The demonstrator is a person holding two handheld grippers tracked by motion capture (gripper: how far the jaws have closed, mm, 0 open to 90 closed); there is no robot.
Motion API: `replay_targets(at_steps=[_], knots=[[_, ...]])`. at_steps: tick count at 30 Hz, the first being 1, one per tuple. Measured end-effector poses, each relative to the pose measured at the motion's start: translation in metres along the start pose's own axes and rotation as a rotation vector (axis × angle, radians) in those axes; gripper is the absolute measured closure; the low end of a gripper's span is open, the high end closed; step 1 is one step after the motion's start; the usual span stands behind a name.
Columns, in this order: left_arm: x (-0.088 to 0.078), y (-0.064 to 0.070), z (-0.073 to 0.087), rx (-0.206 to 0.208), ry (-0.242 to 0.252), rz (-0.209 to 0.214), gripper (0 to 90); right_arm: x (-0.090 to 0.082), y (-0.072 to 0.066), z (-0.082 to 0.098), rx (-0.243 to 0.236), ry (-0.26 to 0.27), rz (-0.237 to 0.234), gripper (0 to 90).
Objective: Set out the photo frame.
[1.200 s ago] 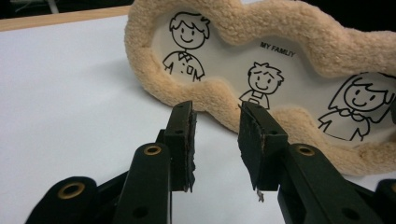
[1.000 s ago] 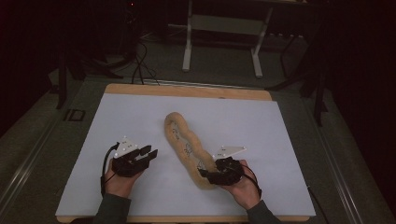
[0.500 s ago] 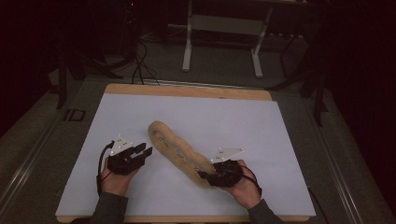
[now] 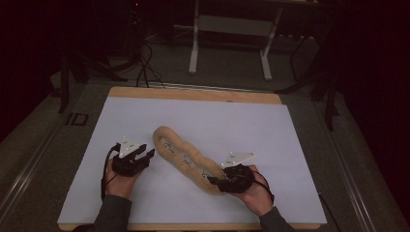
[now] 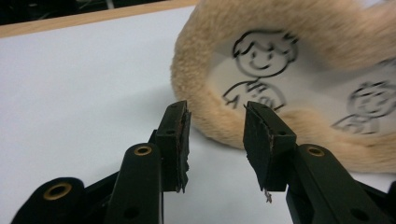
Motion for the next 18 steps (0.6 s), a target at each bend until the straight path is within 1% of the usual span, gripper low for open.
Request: replay_targets(at_steps=[1,4,6,8,9,11,13,15,16,17,18], knots=[[0.004,-0.001,0.001,0.002,-0.009,-0.001,60.2,0.0,0.0,0.0,0.002,0.0,-0.001,61.7],[0.006,-0.002,-0.003,0.002,0.008,0.011,60.2,-0.002,0.002,0.002,0.013,0.0,0.014,60.9],[0.009,-0.003,-0.006,-0.014,0.016,0.021,60.2,-0.004,0.003,0.003,0.032,0.001,0.017,60.8],[0.013,-0.005,-0.009,-0.04,0.02,0.056,60.4,-0.005,0.005,0.005,0.053,0.002,0.018,60.6],[0.014,-0.006,-0.01,-0.047,0.015,0.058,60.3,-0.005,0.006,0.005,0.059,0.003,0.014,60.4],[0.017,-0.009,-0.016,-0.041,0.006,0.043,60.3,-0.007,0.006,0.006,0.079,0.004,0.013,60.4],[0.018,-0.012,-0.02,-0.043,0.015,0.038,60.4,-0.007,0.005,0.007,0.081,0.004,0.014,60.1],[0.021,-0.015,-0.025,-0.041,0.006,0.028,60.3,-0.008,0.005,0.007,0.086,0.004,0.016,59.7],[0.023,-0.016,-0.027,-0.046,0.008,0.038,60.3,-0.008,0.005,0.008,0.087,0.003,0.015,59.5],[0.025,-0.017,-0.028,-0.057,0.005,0.057,59.8,-0.008,0.004,0.008,0.091,0.003,0.015,59.2],[0.025,-0.017,-0.028,-0.057,0.005,0.057,58.7,-0.008,0.004,0.008,0.091,0.003,0.015,59.2]])
Point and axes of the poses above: each handheld gripper's, and its own axes: x roughly forward along the jaws, z roughly out of its underside, y roughly to its right, the point moved 6 cm from there along x, roughly forward along the jaws, and after that the axes turned 2 degrees about -y, right-handed, at the moved point
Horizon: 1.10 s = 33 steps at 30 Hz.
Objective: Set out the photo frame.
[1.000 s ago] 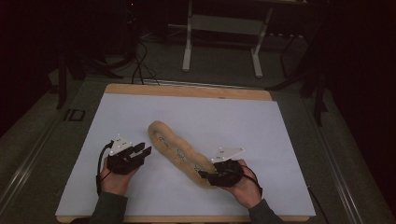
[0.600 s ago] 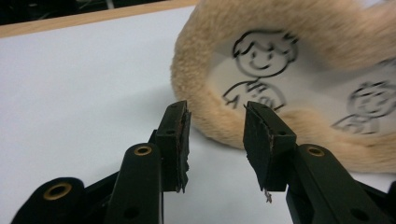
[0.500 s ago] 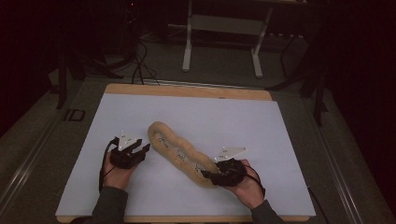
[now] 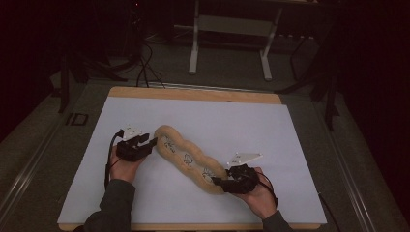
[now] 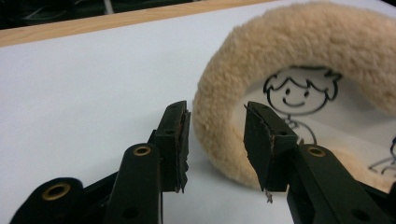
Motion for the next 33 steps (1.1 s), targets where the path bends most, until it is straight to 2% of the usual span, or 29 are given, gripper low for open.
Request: replay_targets(at_steps=[1,5,6,11,13,22,25,26,29,33], knots=[[0.006,0.0,-0.002,-0.009,-0.008,0.027,58.7,0.0,0.0,0.0,0.002,-0.001,0.0,59.1],[0.016,0.003,-0.003,0.049,-0.043,0.018,56.8,-0.002,0.001,0.002,0.017,-0.001,-0.007,58.0],[0.018,0.003,-0.002,0.051,-0.048,0.01,56.8,-0.002,0.001,0.002,0.02,-0.002,-0.009,57.8],[0.027,0.0,-0.003,0.029,-0.055,0.035,56.8,-0.003,0.001,0.004,0.022,-0.004,-0.014,57.7],[0.029,-0.001,-0.004,0.033,-0.062,0.038,57.0,-0.003,0.001,0.004,0.02,-0.005,-0.015,57.8],[0.031,-0.003,-0.003,0.054,-0.078,0.017,71.0,-0.004,-0.001,0.005,0.021,-0.012,-0.025,57.5],[0.03,-0.003,-0.003,0.056,-0.08,0.015,72.2,-0.003,-0.001,0.006,0.035,-0.01,-0.03,56.4],[0.031,-0.003,-0.003,0.054,-0.08,0.01,72.3,-0.001,-0.001,0.008,0.053,-0.019,-0.034,55.4],[0.031,-0.002,-0.003,0.053,-0.081,0.0,72.6,0.002,-0.001,0.012,0.068,-0.033,-0.036,54.8],[0.03,-0.001,-0.003,0.042,-0.079,-0.013,73.0,0.005,0.0,0.015,0.092,-0.043,-0.038,56.2]])
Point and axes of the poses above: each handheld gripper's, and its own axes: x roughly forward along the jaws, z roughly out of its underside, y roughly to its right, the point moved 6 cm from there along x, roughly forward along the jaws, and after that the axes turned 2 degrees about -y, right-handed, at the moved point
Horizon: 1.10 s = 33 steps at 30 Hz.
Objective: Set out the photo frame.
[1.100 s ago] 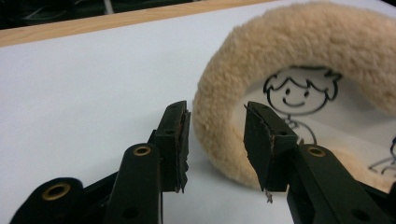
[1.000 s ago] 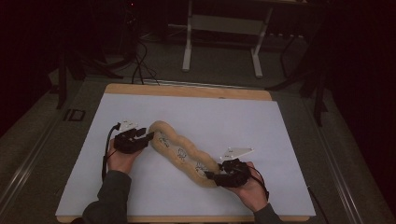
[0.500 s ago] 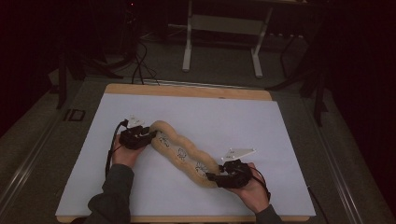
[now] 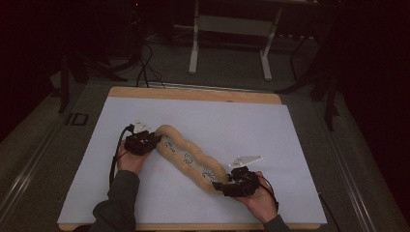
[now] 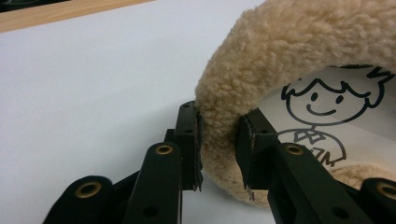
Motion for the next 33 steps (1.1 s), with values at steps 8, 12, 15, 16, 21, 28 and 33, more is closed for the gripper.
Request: replay_targets(at_steps=[8,12,15,16,21,28,33], knots=[[-0.005,0.001,0.004,-0.02,0.007,-0.024,73.3,0.006,0.003,0.003,0.036,-0.007,0.018,63.6],[-0.011,0.002,0.008,-0.029,0.015,-0.035,73.3,0.004,0.008,0.002,0.048,0.012,0.055,64.5],[-0.016,0.002,0.014,-0.041,0.022,-0.03,73.4,0.002,0.013,0.001,0.064,0.029,0.082,64.6],[-0.018,0.002,0.016,-0.045,0.025,-0.031,73.4,0.002,0.014,0.001,0.069,0.035,0.091,64.6],[-0.023,0.003,0.02,-0.055,0.037,-0.028,73.3,0.002,0.019,0.0,0.088,0.055,0.126,64.6],[-0.032,0.009,0.024,-0.065,0.05,-0.04,73.4,-0.001,0.029,-0.002,0.105,0.067,0.173,65.1],[-0.038,0.013,0.022,-0.078,0.069,-0.057,73.4,-0.004,0.033,-0.005,0.106,0.083,0.199,65.1]])
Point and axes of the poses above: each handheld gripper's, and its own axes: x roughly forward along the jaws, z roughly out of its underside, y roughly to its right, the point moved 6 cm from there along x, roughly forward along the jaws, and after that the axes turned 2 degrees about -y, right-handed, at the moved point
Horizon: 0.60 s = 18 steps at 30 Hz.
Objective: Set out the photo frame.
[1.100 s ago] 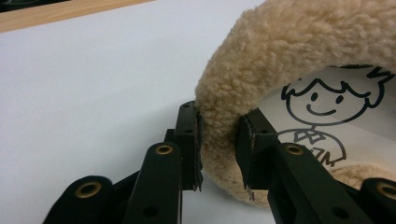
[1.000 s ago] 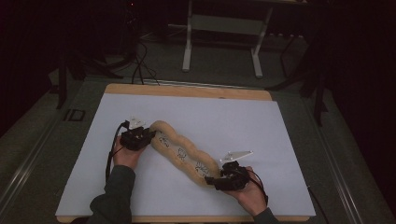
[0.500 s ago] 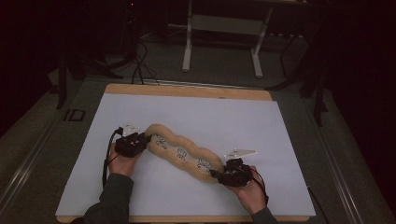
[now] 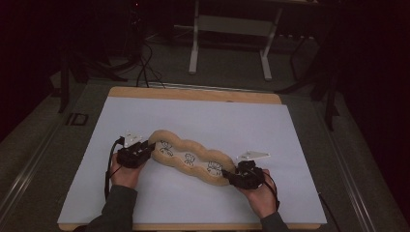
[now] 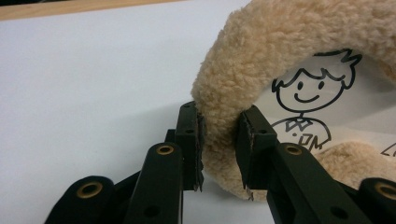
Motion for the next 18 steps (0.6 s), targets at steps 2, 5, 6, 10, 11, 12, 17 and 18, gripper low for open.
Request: replay_targets(at_steps=[2,5,6,10,11,12,17,18], knots=[[-0.002,0.001,-0.001,-0.004,0.008,0.0,73.4,-0.002,0.003,-0.002,0.001,0.012,0.009,65.1],[-0.005,0.004,-0.003,-0.012,0.022,-0.006,73.4,-0.005,0.006,-0.006,0.0,0.024,0.018,65.1],[-0.006,0.004,-0.003,-0.015,0.024,-0.01,73.4,-0.006,0.007,-0.007,-0.004,0.028,0.022,65.0],[-0.009,0.004,-0.004,-0.034,0.042,-0.025,73.4,-0.007,0.009,-0.014,-0.018,0.037,0.029,64.6],[-0.01,0.004,-0.004,-0.038,0.045,-0.025,73.4,-0.007,0.01,-0.016,-0.022,0.041,0.033,64.4],[-0.01,0.004,-0.005,-0.05,0.048,-0.017,73.3,-0.007,0.01,-0.018,-0.023,0.044,0.034,64.0],[-0.011,0.008,-0.008,-0.07,0.064,0.0,73.2,-0.011,0.022,-0.031,-0.022,0.082,0.063,61.2],[-0.011,0.008,-0.008,-0.07,0.064,0.0,73.2,-0.011,0.022,-0.031,-0.022,0.082,0.063,61.2]])
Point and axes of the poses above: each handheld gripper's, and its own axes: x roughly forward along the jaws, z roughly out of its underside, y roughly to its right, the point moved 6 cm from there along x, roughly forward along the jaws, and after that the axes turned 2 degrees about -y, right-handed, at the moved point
